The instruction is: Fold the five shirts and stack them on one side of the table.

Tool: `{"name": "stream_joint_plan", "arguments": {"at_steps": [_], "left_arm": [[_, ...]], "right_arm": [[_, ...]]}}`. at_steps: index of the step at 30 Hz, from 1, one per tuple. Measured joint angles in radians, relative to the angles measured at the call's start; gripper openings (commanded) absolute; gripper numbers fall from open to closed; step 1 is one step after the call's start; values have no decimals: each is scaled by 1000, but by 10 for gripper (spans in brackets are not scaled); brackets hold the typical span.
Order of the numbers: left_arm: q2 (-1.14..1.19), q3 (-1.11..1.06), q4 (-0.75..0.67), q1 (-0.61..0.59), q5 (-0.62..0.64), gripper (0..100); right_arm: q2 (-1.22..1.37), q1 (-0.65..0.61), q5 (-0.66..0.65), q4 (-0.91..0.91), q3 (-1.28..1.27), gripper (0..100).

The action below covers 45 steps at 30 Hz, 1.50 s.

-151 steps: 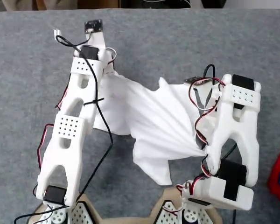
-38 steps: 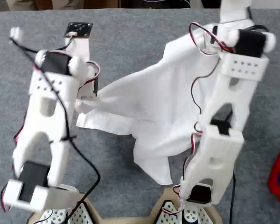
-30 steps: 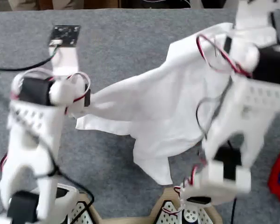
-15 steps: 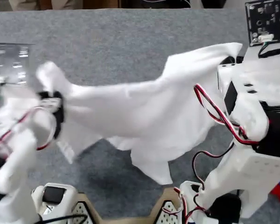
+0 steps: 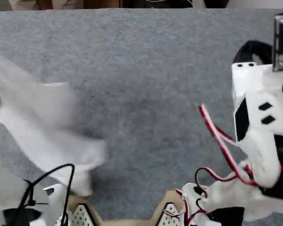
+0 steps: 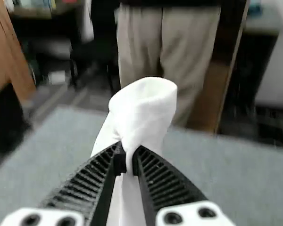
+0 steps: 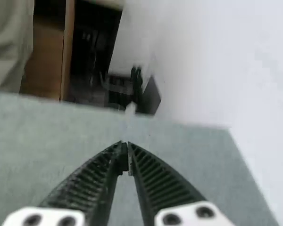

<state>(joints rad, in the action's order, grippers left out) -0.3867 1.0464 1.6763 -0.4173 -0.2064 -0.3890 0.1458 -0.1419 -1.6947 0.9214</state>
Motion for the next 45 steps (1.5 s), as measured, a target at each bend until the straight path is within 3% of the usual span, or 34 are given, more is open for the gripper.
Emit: {"name": "stream_joint_plan", "arguments": {"at_steps": [4, 10, 17, 20, 23, 28, 33, 38, 45], "left_arm": [[43, 166, -92, -3, 0, 19], [44, 216, -103, -3, 0, 19], [51, 218, -94, 3, 0, 19], [57, 215, -98, 112, 0, 19], [74, 163, -150, 305, 6, 19], [135, 12, -371, 638, 9, 19], [170, -106, -525, 770, 9, 19], [176, -155, -367, 743, 9, 19], [183, -376, -17, 425, 9, 19]], "right_arm": [[-11, 0, 0, 78, 68, 5], [-29, -2, 0, 84, 138, 5], [-28, -2, 32, -17, -41, 5], [-18, -2, 94, -28, -201, 5], [-17, 0, 127, -28, -387, 5], [-15, 28, 150, 21, -671, 5], [-15, 78, 155, 57, -838, 8], [-15, 74, 155, 87, -902, 9], [-15, -48, 155, 219, -980, 9]]}}
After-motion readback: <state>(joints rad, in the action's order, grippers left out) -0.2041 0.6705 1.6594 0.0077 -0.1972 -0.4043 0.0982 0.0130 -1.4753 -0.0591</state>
